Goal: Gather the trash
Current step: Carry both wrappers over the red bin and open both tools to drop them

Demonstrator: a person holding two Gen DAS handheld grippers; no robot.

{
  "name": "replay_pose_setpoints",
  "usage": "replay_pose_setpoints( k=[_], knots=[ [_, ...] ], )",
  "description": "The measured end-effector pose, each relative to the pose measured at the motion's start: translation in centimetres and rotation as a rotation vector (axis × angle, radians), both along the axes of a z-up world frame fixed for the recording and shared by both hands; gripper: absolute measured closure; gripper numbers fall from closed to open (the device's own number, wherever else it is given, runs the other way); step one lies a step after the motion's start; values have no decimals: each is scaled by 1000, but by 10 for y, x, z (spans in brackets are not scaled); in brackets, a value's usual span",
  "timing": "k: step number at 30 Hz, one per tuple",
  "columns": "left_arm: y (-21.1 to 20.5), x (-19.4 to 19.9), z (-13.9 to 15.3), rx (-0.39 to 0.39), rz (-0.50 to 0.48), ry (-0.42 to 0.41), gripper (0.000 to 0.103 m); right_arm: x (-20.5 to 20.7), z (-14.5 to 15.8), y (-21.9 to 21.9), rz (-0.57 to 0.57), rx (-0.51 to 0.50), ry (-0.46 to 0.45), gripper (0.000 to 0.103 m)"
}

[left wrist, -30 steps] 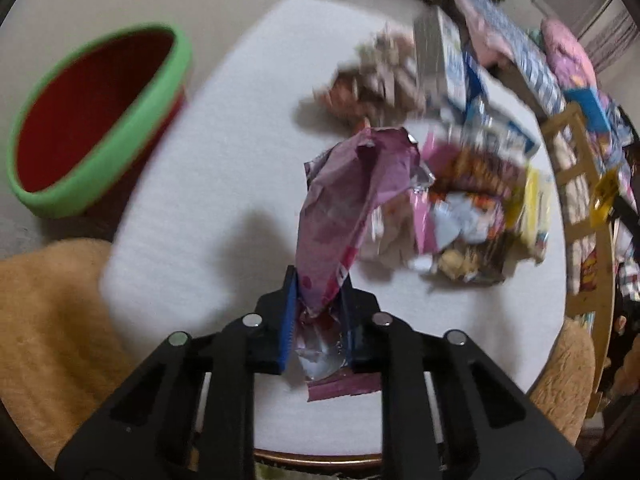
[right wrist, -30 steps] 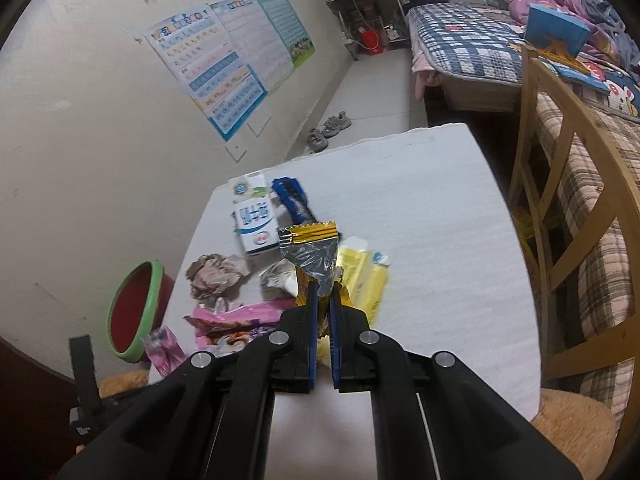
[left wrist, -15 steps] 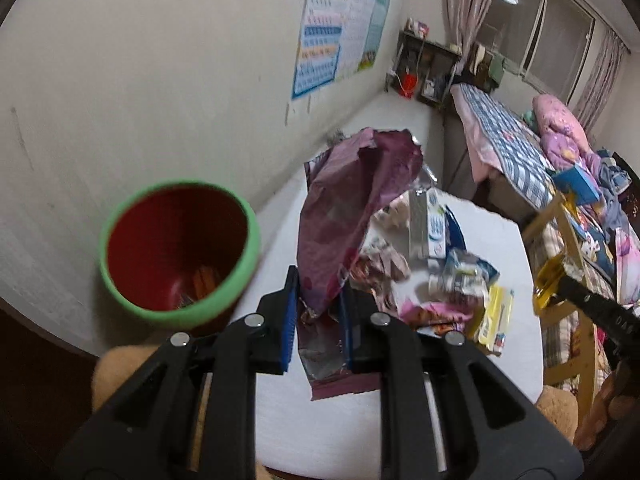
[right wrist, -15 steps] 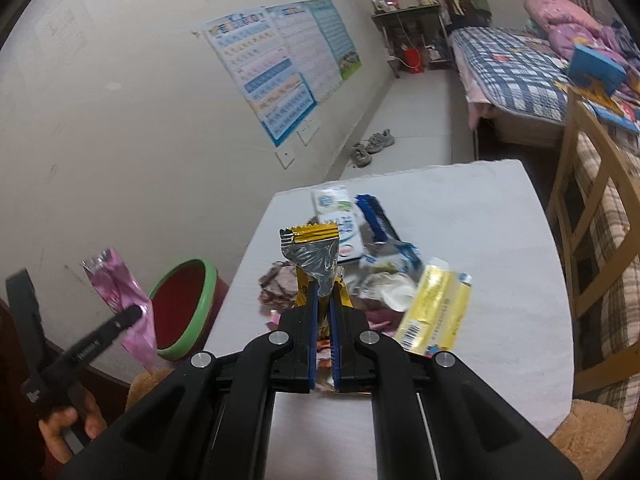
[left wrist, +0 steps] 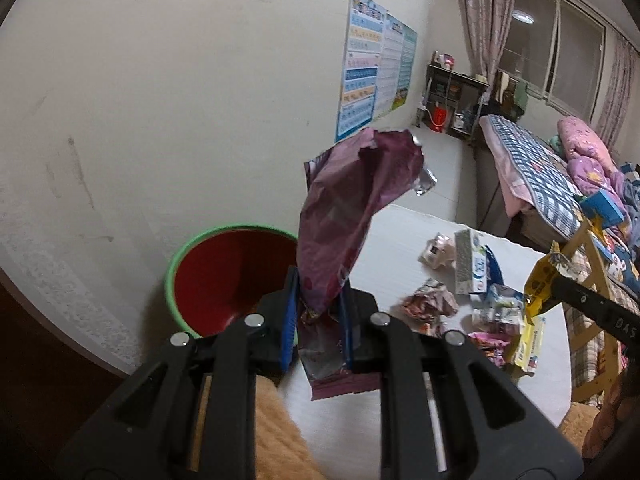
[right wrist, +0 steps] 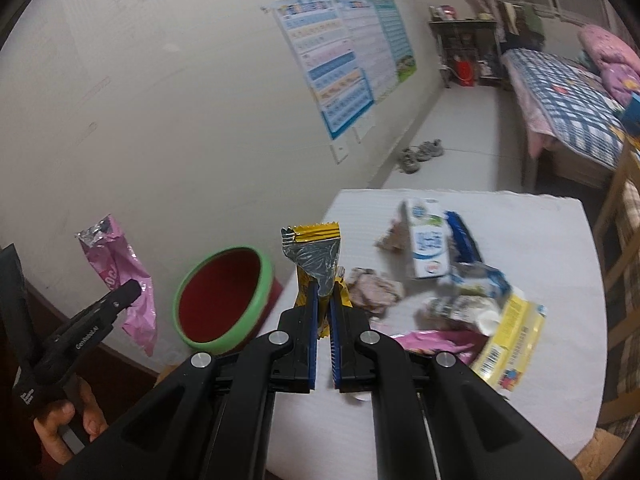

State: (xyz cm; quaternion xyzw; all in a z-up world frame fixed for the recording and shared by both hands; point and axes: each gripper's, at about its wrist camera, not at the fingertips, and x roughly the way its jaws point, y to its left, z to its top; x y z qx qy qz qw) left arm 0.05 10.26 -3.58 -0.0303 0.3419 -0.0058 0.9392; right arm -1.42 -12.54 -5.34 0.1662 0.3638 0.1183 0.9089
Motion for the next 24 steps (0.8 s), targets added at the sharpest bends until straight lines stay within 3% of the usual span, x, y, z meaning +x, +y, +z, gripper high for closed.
replay_pose_setpoints(
  k=[11, 24],
  knots=[
    [32, 2, -4, -5, 72, 5, 85, 25, 7, 54, 117, -1, -9, 97],
    [71, 4, -25, -55, 139, 64, 85, 54, -4, 109, 251, -17, 17, 96]
  ],
)
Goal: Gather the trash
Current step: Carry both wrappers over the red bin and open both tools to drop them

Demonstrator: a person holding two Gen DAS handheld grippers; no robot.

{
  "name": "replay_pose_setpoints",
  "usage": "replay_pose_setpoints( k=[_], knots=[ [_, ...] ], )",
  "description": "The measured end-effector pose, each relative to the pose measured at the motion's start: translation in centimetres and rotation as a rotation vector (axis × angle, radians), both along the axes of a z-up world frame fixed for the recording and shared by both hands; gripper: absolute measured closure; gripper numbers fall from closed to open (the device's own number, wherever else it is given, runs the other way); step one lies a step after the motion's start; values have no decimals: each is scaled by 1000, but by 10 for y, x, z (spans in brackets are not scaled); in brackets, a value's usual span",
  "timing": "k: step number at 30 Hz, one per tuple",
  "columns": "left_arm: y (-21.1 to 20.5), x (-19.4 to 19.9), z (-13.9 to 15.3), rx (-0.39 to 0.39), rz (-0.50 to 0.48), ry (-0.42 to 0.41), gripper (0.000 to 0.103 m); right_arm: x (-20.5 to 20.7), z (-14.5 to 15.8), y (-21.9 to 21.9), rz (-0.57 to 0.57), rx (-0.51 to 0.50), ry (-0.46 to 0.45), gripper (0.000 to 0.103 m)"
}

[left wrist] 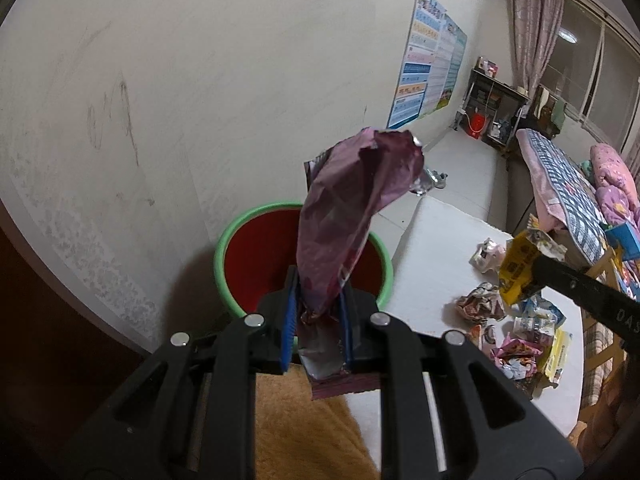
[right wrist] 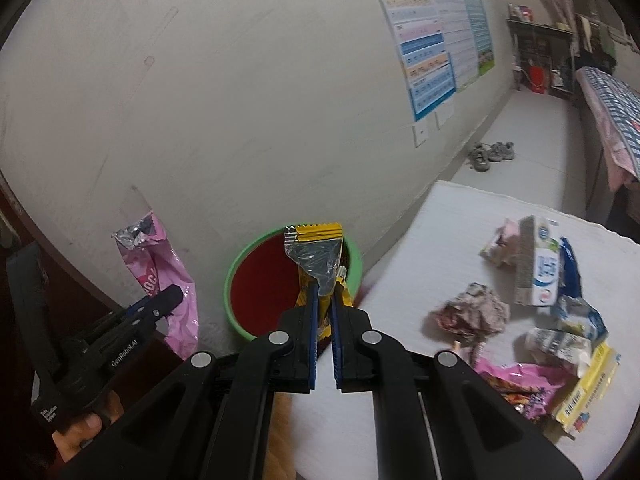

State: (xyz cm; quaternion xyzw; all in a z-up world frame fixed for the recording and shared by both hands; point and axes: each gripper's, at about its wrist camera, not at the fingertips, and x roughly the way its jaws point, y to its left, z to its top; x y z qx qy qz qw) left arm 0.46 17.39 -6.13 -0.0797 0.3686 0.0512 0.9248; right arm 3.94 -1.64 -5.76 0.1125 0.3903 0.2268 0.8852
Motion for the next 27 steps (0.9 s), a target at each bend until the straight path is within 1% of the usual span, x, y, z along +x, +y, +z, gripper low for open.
replay_pose_setpoints(
  k=[10, 14, 17, 21, 27],
  knots=[
    [27, 34, -23, -30, 13, 49, 85, 39, -6, 35, 48, 13, 30, 95],
    [33, 49, -33, -41, 9, 74, 86, 60, -13, 53, 86, 9, 64, 95],
    [39, 59, -45, -63, 6, 102, 85, 68, -18, 64, 107, 0, 76, 95],
    [44, 68, -60, -72, 13, 135, 86, 78, -28, 76, 129, -10, 100, 95],
    [58, 87, -72, -94, 28, 156, 85, 94, -38, 93, 150, -19, 121, 95]
  ],
)
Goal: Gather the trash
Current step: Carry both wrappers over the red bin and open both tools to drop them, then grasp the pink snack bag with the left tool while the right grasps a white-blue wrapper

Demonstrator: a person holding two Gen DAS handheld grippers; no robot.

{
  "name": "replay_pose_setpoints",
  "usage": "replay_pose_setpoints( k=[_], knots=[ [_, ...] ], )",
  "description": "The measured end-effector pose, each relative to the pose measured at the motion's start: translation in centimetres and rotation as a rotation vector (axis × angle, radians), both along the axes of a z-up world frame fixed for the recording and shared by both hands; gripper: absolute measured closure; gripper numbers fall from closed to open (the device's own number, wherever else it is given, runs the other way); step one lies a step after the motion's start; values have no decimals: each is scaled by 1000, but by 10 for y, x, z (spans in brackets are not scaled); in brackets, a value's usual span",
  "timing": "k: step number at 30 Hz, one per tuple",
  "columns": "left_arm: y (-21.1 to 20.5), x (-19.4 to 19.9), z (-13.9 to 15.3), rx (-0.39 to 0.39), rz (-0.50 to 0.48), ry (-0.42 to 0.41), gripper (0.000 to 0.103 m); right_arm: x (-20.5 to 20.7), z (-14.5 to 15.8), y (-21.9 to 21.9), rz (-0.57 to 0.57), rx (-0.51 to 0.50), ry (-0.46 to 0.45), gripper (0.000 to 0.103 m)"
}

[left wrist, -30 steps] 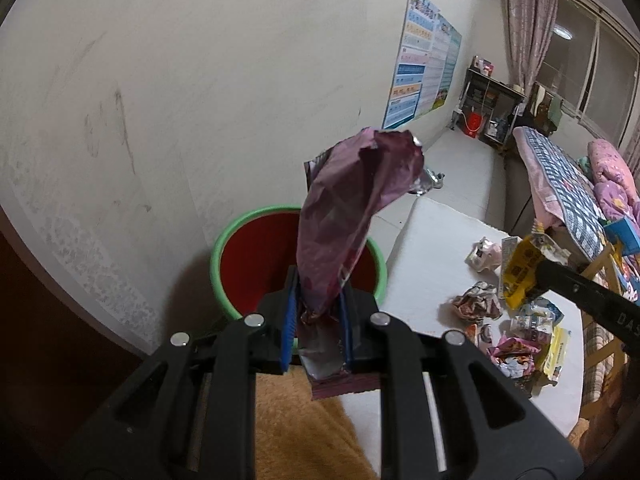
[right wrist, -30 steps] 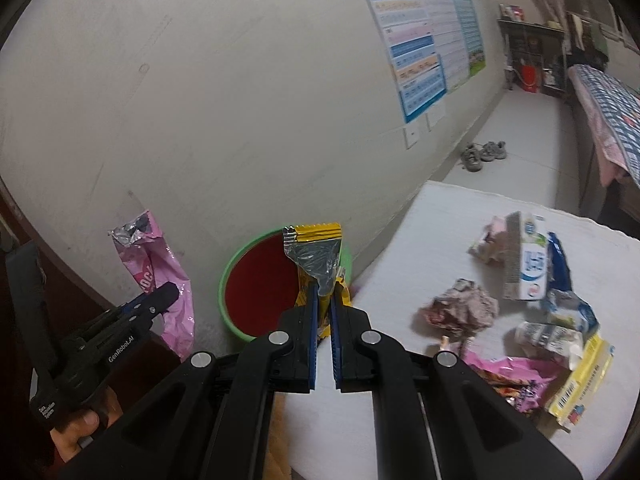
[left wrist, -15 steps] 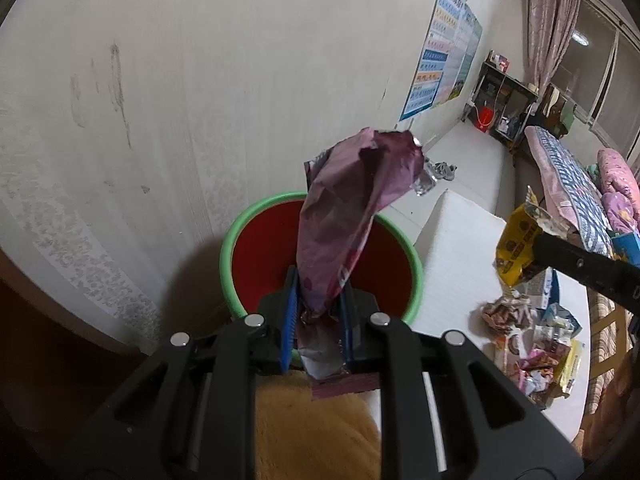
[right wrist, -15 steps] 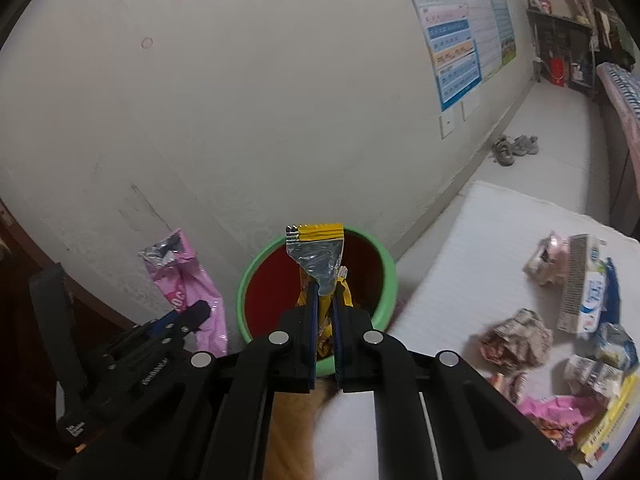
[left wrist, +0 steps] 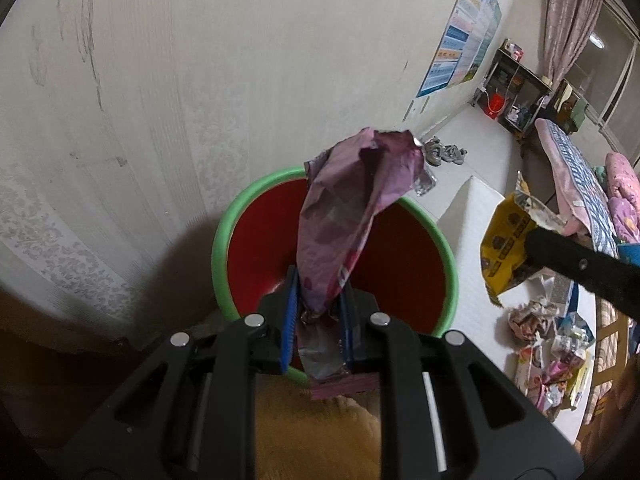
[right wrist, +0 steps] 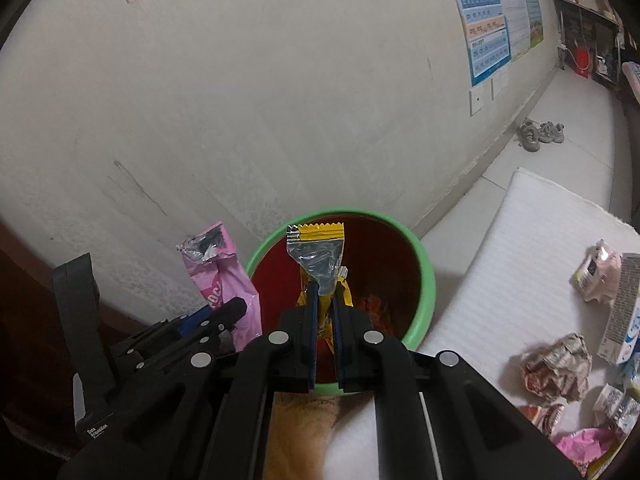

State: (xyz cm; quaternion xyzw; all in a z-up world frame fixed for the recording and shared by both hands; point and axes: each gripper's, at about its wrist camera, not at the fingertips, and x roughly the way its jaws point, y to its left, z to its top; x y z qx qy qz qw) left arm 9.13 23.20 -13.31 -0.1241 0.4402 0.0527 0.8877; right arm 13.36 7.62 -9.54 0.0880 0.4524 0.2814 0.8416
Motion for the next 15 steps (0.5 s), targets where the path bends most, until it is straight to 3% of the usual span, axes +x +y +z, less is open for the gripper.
replay_pose_setpoints(
  k=[3, 4, 5, 6, 15],
  knots=[
    [4, 7, -4, -12, 3, 13, 75, 4, -2, 8, 13, -10, -8, 93],
    [6, 9, -6, -20, 11, 16, 59, 4, -3, 10, 18, -13, -10, 89],
    [8, 10, -7, -34, 20, 9, 55, 6, -4, 13, 23, -20, -12, 75],
    [10, 10, -8, -36, 26, 8, 55, 6, -4, 14, 23, -19, -15, 62],
    [9, -5, -13, -14, 37, 14, 47, 0, -7, 8, 6, -2, -13, 56]
  ],
)
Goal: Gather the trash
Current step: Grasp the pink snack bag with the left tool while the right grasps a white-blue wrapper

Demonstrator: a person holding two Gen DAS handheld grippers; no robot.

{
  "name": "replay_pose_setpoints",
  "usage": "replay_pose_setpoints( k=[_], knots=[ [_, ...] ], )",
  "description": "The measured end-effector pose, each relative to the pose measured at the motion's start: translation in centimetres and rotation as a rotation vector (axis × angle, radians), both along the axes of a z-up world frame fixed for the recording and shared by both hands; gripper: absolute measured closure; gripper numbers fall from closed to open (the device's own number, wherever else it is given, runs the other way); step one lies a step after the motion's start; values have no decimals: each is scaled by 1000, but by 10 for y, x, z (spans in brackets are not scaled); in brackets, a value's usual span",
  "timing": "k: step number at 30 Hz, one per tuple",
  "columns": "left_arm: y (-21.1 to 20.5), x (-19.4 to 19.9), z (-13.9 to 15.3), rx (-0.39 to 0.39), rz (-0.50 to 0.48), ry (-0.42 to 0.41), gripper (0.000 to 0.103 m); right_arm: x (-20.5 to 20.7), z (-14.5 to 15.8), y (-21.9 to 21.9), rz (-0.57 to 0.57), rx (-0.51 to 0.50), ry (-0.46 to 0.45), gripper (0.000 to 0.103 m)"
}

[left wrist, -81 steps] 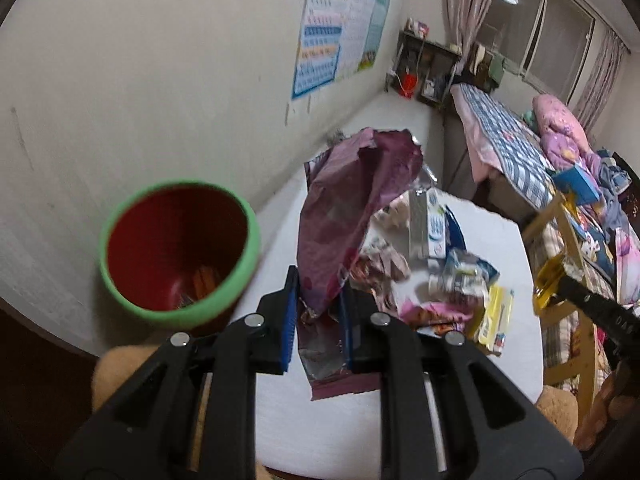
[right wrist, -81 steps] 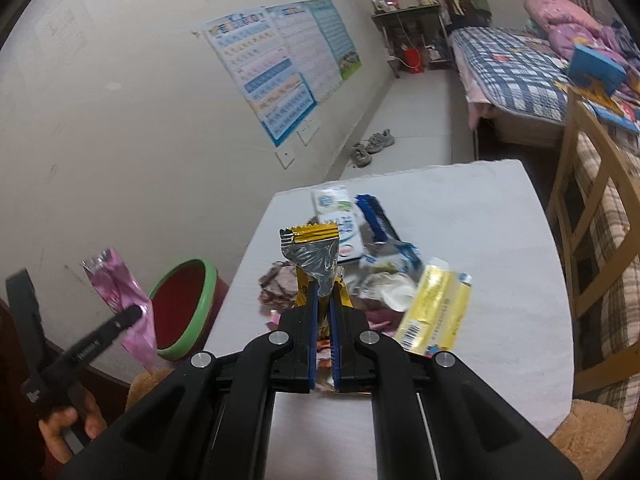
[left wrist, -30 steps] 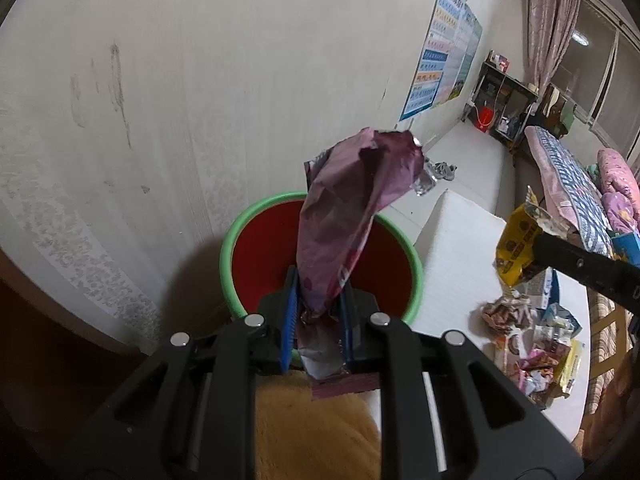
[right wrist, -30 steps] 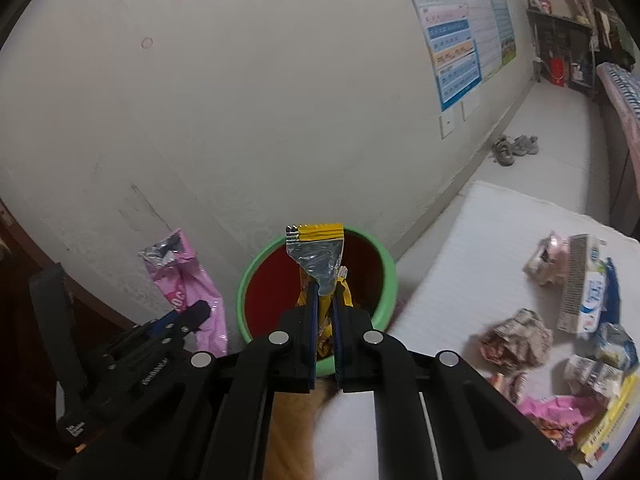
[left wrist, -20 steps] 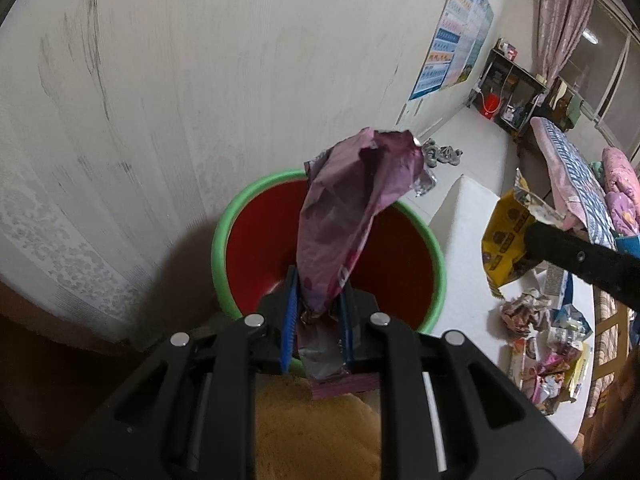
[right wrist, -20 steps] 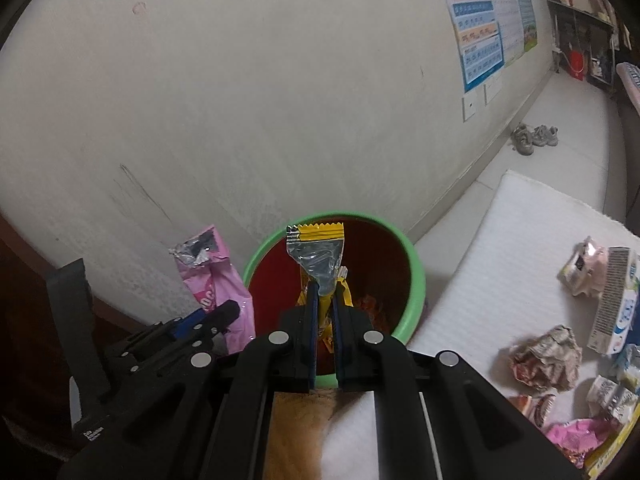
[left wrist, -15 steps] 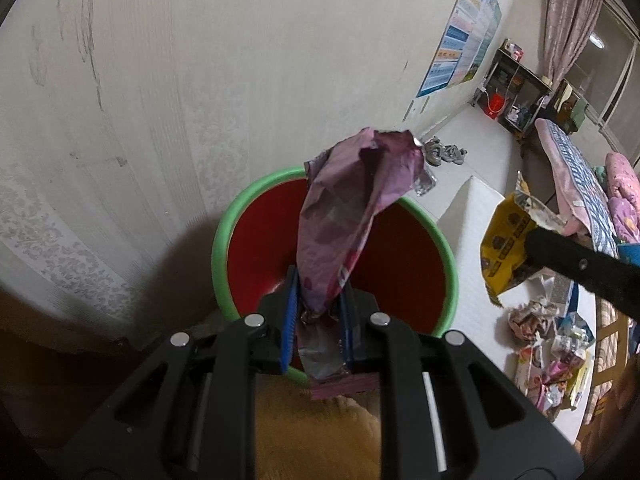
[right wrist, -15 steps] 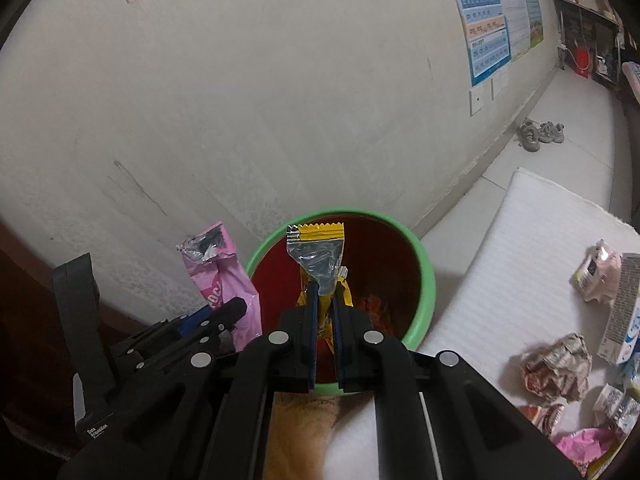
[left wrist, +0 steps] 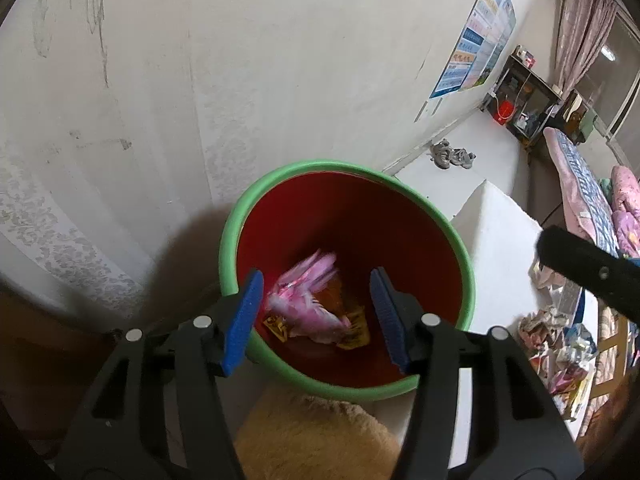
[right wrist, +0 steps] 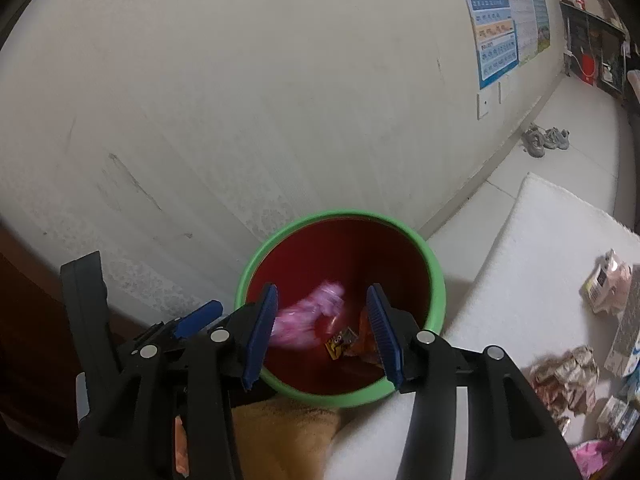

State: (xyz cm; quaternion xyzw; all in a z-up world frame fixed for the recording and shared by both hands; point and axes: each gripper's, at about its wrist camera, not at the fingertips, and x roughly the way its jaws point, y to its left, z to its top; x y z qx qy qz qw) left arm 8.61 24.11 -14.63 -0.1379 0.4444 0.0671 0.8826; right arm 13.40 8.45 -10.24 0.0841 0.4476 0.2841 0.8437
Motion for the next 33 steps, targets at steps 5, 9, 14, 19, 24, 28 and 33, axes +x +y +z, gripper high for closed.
replay_pose_setpoints(
  k=[5, 9, 14, 19, 24, 28, 33],
  knots=[
    [-4, 6, -5, 19, -13, 18, 34, -20, 2, -31, -50, 26, 9, 55],
    [-10, 8, -1, 32, -20, 25, 34, -42, 5, -70, -108, 16, -2, 54],
    [-23, -4, 8, 51, -49, 13, 34, -72, -8, -139, -208, -100, -7, 49],
    [-41, -21, 9, 23, -62, 31, 34, -92, -34, -223, -356, -237, 43, 49],
    [-87, -34, 6, -10, -139, 56, 34, -82, -56, -298, -520, -259, 106, 41],
    [-126, -44, 5, -65, -207, 77, 34, -48, -79, -330, -543, -273, 165, 38],
    [-177, -53, 8, -60, -323, 97, 34, -13, -122, -338, -473, -271, 295, 62]
  ],
)
